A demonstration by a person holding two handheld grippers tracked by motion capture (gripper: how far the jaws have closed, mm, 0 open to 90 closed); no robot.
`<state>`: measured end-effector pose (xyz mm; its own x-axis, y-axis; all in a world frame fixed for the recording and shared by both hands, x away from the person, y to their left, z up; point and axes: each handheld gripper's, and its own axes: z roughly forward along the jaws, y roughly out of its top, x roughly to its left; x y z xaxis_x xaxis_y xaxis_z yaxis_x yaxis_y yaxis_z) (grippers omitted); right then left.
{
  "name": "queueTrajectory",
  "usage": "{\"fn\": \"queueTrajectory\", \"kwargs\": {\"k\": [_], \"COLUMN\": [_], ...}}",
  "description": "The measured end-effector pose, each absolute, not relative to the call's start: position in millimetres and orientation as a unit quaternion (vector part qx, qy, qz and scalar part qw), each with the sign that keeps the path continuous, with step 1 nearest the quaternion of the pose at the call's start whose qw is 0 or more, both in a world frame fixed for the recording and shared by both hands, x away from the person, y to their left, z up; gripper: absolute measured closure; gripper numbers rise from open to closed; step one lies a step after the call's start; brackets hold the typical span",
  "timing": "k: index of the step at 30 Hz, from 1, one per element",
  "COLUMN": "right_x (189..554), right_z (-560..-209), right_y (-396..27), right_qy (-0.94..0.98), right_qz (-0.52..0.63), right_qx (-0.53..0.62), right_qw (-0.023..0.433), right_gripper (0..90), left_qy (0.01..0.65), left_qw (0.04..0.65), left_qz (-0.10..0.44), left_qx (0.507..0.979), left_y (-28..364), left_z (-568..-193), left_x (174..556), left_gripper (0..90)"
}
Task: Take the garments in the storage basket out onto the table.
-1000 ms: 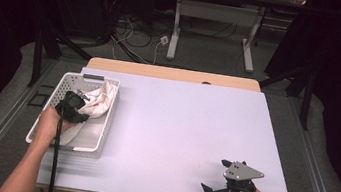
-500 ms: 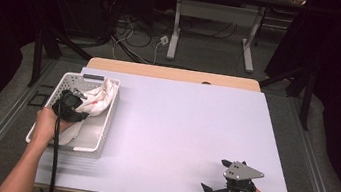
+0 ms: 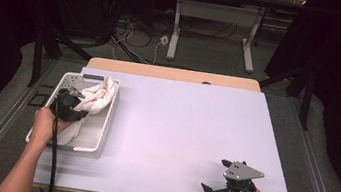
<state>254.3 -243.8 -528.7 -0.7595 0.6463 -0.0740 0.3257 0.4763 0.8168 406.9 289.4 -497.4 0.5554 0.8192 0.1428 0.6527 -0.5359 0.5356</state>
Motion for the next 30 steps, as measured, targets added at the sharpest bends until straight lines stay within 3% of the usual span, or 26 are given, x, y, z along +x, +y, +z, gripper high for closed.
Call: {"fn": "queueTrajectory", "kwargs": {"k": [30], "right_x": [255], "right_z": [-529], "right_y": [-243], "right_qy": [0.838], "right_qz": [0.421], "right_qx": [0.289], "right_qw": [0.192], "right_gripper": [0.0], "left_qy": [0.429], "left_qw": [0.254], "left_qz": [0.229], "left_qx": [0.836], "left_y": [293], "left_z": [-478], "left_x": [394], "left_gripper": [74.0]}}
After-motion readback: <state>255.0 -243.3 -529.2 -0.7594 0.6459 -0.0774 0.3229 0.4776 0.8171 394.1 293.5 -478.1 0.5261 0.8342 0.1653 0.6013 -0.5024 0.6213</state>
